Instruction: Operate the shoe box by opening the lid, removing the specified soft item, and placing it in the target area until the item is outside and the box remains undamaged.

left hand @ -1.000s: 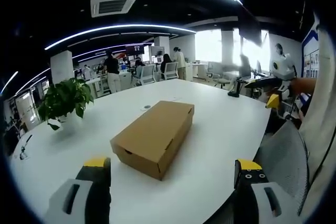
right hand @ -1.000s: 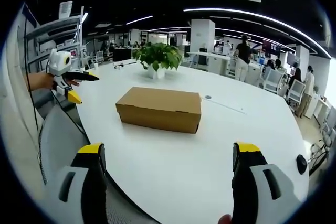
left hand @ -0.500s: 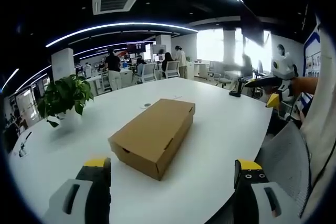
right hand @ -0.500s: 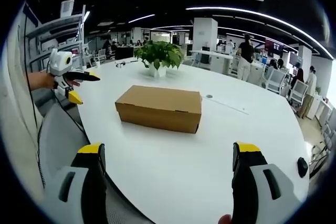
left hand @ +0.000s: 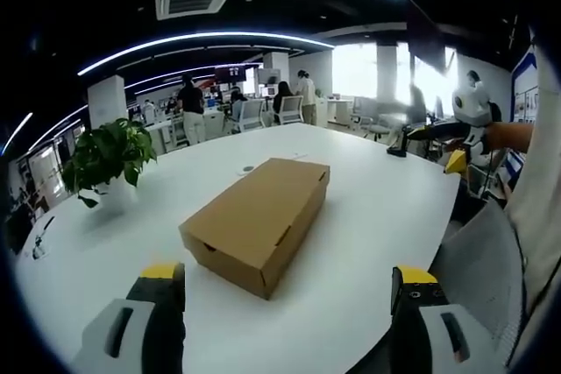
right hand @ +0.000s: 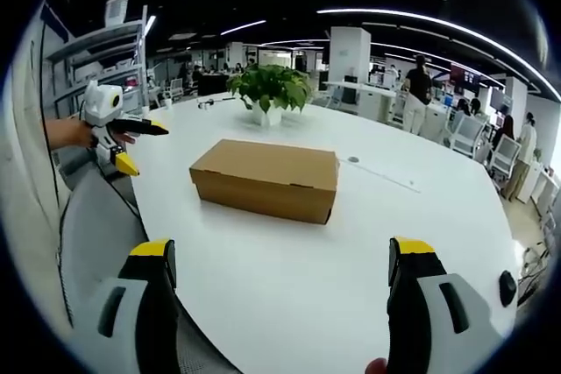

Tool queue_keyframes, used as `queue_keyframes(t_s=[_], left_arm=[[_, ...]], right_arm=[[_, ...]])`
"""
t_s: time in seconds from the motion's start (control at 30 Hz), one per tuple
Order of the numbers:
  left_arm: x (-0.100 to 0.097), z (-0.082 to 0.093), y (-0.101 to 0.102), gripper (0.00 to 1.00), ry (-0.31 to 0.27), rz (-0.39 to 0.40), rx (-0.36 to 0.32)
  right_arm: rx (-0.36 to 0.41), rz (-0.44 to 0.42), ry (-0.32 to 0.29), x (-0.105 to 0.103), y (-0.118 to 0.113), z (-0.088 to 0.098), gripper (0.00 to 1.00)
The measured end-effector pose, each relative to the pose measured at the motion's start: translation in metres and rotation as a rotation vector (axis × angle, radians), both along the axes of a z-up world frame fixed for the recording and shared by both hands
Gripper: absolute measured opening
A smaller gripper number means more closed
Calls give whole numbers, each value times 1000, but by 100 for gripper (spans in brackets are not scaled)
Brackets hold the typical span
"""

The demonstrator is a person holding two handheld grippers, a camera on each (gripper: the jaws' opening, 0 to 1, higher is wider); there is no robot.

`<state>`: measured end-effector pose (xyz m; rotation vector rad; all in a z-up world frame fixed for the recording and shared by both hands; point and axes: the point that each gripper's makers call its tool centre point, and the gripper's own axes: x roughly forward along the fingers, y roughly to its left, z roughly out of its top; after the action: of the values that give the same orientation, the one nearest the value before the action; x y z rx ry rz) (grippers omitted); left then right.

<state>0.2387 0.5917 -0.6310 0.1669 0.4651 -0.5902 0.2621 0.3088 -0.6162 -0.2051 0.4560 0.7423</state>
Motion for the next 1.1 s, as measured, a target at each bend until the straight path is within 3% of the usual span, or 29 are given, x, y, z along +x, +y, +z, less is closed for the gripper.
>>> queue_keyframes(t_s=[0.8,1.1], left_arm=[[20,-18,-6,96,29,36,37],[32,-29,-5,91,31,116,26]], right_arm=[[-5,104,16,41,11,-16,92],[-20,143,7,62,14,-32,88]])
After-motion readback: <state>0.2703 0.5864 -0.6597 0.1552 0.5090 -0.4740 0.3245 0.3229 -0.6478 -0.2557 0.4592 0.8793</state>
